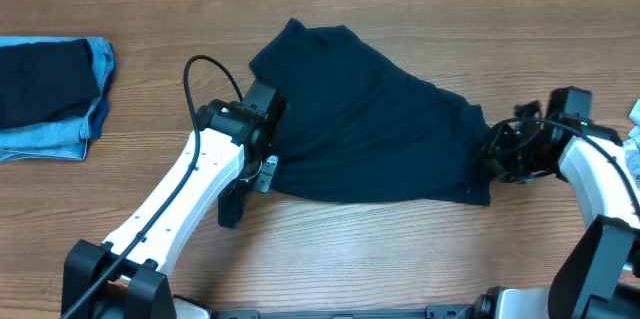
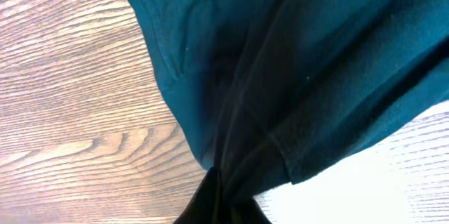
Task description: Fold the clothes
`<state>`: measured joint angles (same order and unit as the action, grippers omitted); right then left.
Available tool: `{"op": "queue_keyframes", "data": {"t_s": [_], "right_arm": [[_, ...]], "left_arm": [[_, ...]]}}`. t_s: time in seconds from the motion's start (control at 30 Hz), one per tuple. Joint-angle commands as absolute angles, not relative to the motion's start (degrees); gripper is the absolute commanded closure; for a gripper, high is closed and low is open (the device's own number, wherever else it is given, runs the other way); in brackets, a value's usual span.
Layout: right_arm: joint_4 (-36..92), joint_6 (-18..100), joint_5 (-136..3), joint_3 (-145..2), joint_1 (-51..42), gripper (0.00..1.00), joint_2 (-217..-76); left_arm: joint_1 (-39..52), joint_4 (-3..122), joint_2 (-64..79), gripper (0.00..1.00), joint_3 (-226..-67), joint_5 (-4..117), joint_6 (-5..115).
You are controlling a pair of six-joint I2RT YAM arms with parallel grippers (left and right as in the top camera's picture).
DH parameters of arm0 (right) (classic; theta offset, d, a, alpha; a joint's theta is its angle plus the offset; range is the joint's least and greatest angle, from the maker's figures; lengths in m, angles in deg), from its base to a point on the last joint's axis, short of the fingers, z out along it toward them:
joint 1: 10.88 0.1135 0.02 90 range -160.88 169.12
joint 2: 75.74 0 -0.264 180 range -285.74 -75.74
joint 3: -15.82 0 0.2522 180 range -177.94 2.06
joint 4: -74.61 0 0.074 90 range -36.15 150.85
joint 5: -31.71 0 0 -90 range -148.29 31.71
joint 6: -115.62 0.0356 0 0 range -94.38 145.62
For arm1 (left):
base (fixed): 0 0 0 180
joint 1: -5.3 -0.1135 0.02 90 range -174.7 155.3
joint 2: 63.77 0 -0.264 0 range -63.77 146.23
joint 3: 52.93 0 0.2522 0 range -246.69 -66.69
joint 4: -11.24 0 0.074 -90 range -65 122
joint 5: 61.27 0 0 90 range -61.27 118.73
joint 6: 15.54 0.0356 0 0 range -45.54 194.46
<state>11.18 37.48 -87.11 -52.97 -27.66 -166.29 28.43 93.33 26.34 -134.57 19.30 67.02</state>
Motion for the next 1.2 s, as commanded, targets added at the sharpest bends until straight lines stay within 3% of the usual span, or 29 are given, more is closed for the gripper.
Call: {"op": "queue_keyframes", "data": {"t_s": [0.0, 0.13, 0.87, 1.17], "right_arm": [[8.62, 35.95, -87.90, -52.97, -25.23, 0.69, -165.76], [8.64, 35.38, -88.01, -53.14, -24.29, 0.62, -165.74], [5.58, 31.10, -87.90, -53.14, -24.01, 0.57, -165.74], [4.12, 34.59, -80.42, -53.12, -23.64, 0.58, -165.76]], "left_arm": [[28.02, 93.07, 26.09, 0.96, -135.23, 19.76, 66.03], [28.02, 91.30, 26.09, 0.96, -136.52, 19.78, 66.05], [25.50, 93.75, 26.09, 0.96, -160.10, 17.79, 66.47], [25.13, 94.29, 26.09, 0.96, -161.72, 14.17, 67.61]]}}
